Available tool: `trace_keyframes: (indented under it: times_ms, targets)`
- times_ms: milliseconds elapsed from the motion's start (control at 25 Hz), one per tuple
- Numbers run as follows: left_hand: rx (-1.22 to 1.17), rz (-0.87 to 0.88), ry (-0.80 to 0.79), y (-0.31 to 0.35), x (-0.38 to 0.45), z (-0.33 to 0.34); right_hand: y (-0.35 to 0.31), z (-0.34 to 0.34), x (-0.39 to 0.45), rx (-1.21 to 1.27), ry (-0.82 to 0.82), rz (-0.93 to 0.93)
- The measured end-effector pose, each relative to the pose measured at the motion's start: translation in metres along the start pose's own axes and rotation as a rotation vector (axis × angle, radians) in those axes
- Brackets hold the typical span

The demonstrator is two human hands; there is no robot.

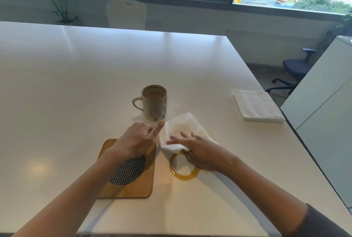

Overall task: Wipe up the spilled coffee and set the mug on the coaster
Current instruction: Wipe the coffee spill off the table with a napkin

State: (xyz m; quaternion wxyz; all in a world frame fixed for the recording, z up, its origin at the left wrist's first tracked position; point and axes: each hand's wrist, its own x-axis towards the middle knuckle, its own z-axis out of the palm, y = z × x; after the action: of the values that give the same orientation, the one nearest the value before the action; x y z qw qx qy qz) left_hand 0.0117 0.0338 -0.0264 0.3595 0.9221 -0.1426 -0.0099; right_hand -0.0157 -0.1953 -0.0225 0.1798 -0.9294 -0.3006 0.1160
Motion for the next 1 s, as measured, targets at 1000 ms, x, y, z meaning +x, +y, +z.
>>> trace_keyframes:
  times_ms: [1000]
  targets:
    - [0.018,0.033,-0.065,-0.012,0.002,0.002,0.029,0.008,-0.059,0.197,0.115,0.154]
